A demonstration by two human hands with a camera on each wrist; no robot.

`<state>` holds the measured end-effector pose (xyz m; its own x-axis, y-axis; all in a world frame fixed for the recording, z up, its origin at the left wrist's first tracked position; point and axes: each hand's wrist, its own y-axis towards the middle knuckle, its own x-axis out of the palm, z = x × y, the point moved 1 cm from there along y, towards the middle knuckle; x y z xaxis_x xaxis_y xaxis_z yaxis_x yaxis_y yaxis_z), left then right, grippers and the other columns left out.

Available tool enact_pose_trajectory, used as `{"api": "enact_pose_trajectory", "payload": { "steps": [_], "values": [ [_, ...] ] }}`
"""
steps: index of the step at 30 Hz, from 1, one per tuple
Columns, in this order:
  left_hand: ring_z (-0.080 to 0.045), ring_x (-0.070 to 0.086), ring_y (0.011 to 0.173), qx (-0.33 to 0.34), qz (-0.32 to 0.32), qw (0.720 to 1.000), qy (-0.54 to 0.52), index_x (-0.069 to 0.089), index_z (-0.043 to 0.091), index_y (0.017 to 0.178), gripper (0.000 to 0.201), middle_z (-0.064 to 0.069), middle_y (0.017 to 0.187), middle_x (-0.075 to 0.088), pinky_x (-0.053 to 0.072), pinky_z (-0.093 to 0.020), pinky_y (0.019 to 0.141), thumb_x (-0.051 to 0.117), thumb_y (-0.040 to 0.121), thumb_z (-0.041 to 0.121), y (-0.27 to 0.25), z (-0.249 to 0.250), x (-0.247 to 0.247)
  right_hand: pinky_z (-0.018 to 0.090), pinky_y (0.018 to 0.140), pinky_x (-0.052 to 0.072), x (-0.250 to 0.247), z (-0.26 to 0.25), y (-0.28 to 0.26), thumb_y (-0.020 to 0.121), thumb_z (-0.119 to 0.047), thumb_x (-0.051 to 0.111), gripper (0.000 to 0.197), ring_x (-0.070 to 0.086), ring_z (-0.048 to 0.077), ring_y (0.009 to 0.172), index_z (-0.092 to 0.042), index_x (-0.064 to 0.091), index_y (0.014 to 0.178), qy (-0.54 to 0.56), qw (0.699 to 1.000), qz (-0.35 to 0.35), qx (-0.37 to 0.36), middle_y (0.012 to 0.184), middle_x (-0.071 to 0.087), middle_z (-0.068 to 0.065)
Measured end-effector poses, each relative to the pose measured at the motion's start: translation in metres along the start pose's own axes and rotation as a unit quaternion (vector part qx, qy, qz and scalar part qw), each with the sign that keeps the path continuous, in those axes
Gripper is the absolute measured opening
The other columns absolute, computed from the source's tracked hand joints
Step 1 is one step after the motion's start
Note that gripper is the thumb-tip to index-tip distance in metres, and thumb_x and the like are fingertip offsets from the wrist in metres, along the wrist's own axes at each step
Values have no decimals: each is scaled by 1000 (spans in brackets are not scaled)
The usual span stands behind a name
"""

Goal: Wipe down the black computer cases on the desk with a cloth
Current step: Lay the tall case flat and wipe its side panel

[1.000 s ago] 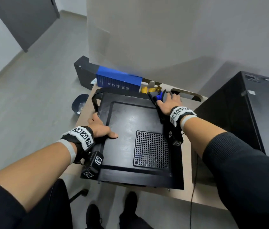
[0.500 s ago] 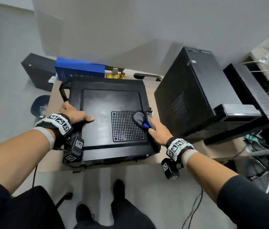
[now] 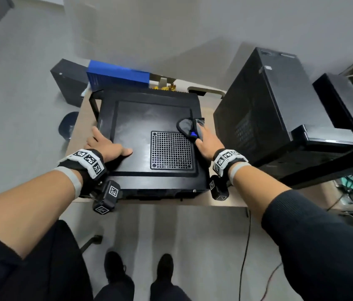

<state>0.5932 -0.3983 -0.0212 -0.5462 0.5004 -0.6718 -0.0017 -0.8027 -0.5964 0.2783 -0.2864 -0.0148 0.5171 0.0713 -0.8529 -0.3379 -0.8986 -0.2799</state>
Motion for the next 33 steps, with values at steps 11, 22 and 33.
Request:
{"api": "enact_pose_trajectory", "payload": {
  "steps": [11, 22, 33],
  "values": [
    [-36, 9, 152, 10, 49, 999, -18, -14, 20, 159, 127, -18, 164, 7, 10, -49, 124, 75, 77, 59, -29, -6, 10, 37, 117, 27, 30, 13, -115, 89, -18, 56, 54, 33, 34, 134, -10, 44, 141, -45, 998, 15, -31, 150, 31, 14],
    [-37, 16, 150, 26, 17, 998, -59, -13, 24, 159, 122, -16, 163, 11, 15, -48, 122, 73, 80, 59, -25, -20, 12, 39, 80, 43, 48, -73, -139, 81, -29, 67, 13, 52, 26, 97, -21, 57, 85, -181, 971, 7, -156, 100, 55, 5],
    [-28, 66, 102, 127, -19, 935, -332, 66, 11, 114, 63, -15, 115, 70, 49, -49, 103, 65, 73, 59, 13, -56, -18, 33, 72, 41, 101, -214, -96, 92, -27, 64, 17, 59, 31, 87, -10, 63, 92, 33, 975, -34, -216, 92, 66, 10]
  ]
}}
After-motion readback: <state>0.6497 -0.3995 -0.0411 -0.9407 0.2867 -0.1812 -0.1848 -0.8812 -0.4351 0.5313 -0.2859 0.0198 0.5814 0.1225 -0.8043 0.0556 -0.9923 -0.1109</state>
